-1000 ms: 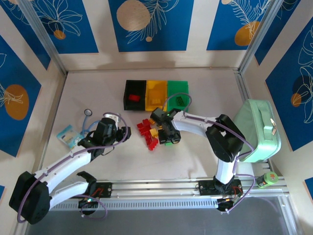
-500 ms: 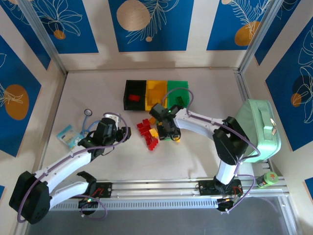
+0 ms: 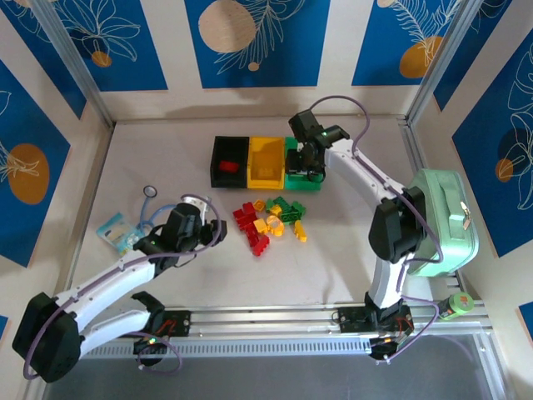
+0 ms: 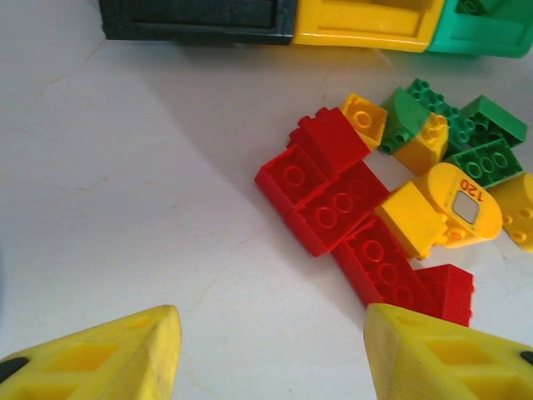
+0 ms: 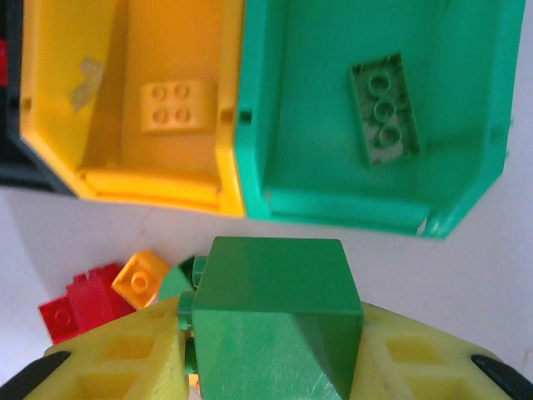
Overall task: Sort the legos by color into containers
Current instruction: Place the lego in the container.
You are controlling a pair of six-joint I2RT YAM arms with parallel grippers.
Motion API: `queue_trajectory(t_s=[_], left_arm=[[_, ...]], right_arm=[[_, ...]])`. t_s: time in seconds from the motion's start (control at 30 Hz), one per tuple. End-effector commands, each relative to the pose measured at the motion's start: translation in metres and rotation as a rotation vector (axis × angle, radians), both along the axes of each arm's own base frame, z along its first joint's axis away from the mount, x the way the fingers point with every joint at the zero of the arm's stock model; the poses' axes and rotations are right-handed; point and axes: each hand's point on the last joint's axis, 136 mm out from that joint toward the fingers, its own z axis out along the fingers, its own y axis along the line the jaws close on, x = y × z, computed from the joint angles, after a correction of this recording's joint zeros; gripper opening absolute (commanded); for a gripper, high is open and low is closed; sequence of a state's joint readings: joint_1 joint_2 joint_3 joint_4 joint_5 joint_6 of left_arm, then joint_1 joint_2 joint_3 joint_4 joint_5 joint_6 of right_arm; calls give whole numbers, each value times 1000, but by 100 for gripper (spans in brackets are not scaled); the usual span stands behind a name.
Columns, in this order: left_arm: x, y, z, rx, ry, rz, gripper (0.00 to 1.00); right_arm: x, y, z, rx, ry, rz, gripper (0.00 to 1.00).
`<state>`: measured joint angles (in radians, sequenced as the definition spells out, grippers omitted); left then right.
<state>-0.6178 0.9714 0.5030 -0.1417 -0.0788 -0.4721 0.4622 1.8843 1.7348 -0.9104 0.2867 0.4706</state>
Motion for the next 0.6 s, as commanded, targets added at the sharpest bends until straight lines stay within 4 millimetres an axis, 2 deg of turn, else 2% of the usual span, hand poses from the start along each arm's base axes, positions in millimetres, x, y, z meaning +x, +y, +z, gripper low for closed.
queue_trajectory(t_s=[0.0, 0.13, 0.3, 0.33, 0.43, 0.57], left_arm=[[-8, -6, 5, 3, -10, -35, 60], [-17, -11, -3, -7, 14, -58, 60], [-26, -19, -7, -15, 32, -85, 60], [-28, -21, -7, -14, 31, -94, 60], [-32, -26, -10, -4, 34, -114, 60], [-37, -35, -12, 9, 35, -148, 60]], right_arm=[[13, -7, -11, -23, 52, 29, 37], [36, -14, -23, -16, 77, 3, 37], [51, -15, -30, -16, 90, -4, 40], [53, -14, -30, -11, 90, -3, 43], [56, -10, -30, 1, 91, 10, 66], [54, -10, -21, 17, 75, 13, 67]])
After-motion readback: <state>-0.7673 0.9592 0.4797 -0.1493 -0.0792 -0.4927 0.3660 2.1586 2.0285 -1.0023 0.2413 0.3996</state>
